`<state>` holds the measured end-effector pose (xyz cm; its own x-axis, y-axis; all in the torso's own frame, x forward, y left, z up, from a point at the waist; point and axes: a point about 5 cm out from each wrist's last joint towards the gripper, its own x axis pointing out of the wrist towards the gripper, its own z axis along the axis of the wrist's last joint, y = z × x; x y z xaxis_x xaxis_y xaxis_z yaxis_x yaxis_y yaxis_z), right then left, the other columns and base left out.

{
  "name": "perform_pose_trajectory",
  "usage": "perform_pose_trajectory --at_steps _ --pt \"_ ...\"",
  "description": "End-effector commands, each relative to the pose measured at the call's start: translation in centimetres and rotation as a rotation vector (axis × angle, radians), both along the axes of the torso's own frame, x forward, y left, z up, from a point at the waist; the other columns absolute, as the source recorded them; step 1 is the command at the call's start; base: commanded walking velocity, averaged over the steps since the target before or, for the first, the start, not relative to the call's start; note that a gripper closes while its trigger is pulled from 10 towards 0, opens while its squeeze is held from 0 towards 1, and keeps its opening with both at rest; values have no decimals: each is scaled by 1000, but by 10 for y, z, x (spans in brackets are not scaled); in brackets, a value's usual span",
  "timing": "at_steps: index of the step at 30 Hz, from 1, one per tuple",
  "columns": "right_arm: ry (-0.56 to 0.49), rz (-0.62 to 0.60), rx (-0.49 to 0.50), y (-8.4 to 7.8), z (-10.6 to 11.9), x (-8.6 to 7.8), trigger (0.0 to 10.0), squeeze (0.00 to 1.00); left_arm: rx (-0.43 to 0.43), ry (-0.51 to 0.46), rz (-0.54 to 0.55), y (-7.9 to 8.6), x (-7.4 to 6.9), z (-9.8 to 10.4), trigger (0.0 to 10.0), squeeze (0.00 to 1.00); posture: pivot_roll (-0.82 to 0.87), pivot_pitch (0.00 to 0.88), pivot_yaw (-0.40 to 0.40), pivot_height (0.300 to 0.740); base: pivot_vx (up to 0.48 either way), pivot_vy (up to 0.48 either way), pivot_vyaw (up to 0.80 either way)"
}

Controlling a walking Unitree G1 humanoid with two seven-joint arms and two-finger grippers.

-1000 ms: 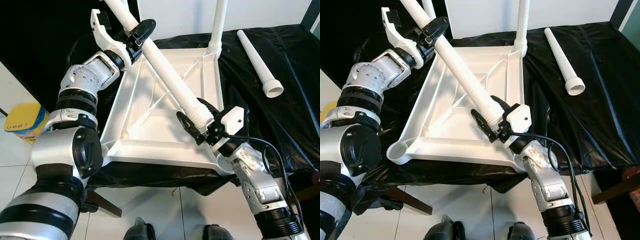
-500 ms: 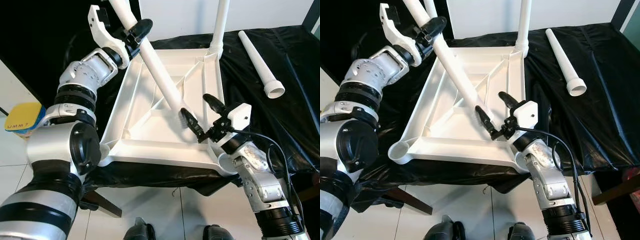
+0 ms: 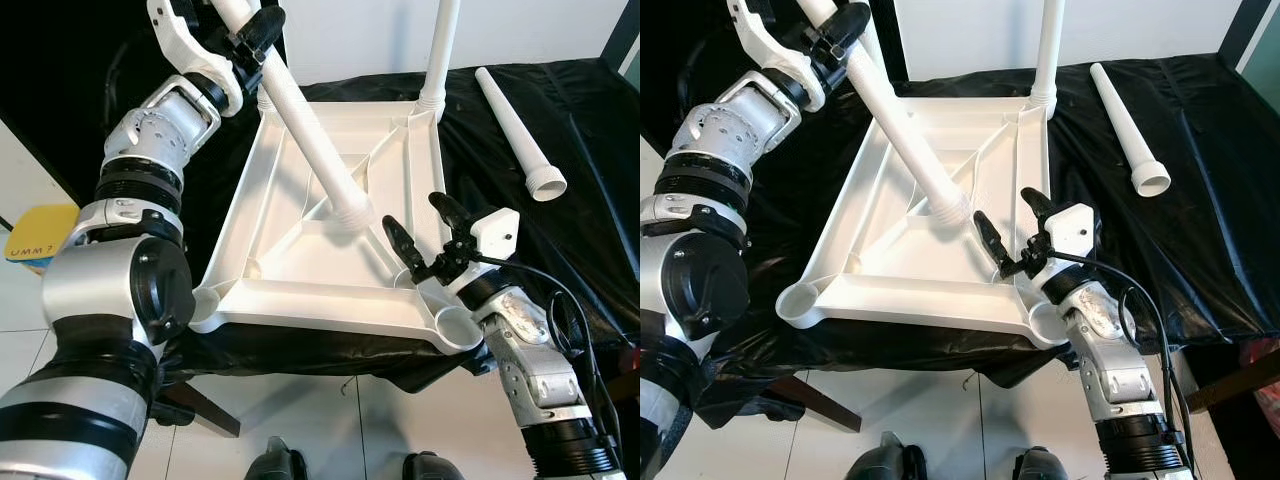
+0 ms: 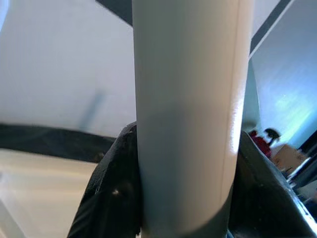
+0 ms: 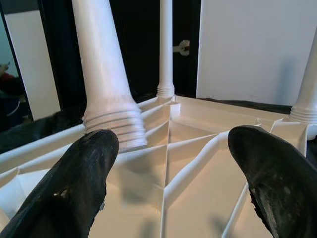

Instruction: Building children table

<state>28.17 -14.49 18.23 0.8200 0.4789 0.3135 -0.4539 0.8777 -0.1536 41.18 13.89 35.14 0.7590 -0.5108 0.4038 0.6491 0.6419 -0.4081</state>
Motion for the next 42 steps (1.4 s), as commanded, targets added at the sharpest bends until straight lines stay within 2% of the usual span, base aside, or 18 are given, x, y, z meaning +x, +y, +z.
perform_pose_trajectory --at_steps 1,4,9,13,14,17,18,21,23,26,28,32,37,42 --pt "26 11 -19 2 -4 2 10000 0 54 -110 -56 -6 -6 12 10000 0 -129 43 65 740 0 0 0" --pt "23 14 -24 1 2 4 10000 0 131 -194 -56 -15 -10 19 10000 0 -126 45 64 740 0 0 0" --pt "28 12 -31 2 8 8 10000 0 168 -246 -71 -25 -15 23 10000 0 -124 46 62 740 0 0 0" --pt "52 -10 -92 11 18 21 10000 0 272 -341 -74 -51 -24 24 10000 0 -120 46 56 740 0 0 0" --pt "52 -10 -92 11 18 21 10000 0 272 -341 -74 -51 -24 24 10000 0 -120 46 56 740 0 0 0" --pt "51 -6 -125 19 26 28 10000 0 316 -384 -89 -69 -31 22 10000 0 -118 46 55 740 0 0 0" --pt "51 -6 -125 19 26 28 10000 0 316 -384 -89 -69 -31 22 10000 0 -118 46 55 740 0 0 0" --pt "60 -2 -151 31 32 38 10000 0 370 -434 -119 -93 -43 18 10000 0 -112 45 50 740 0 0 0" --pt "60 -2 -151 31 32 38 10000 0 370 -434 -119 -93 -43 18 10000 0 -112 45 50 740 0 0 0" --pt "86 -1 -151 42 32 47 10000 0 373 -466 -168 -115 -56 16 10000 0 -101 48 42 740 0 0 0" --pt "86 -1 -151 42 32 47 10000 0 373 -466 -168 -115 -56 16 10000 0 -101 48 42 740 0 0 0" --pt "118 -24 -161 49 31 53 10000 0 344 -485 -212 -131 -69 17 10000 0 -96 48 41 740 0 0 0" --pt "123 -29 -166 50 30 55 10000 0 332 -489 -230 -135 -73 17 10000 0 -95 48 41 740 0 0 0" --pt "111 -63 -170 52 34 64 10000 0 315 -501 -275 -148 -85 15 10000 0 -97 45 47 740 0 0 0"
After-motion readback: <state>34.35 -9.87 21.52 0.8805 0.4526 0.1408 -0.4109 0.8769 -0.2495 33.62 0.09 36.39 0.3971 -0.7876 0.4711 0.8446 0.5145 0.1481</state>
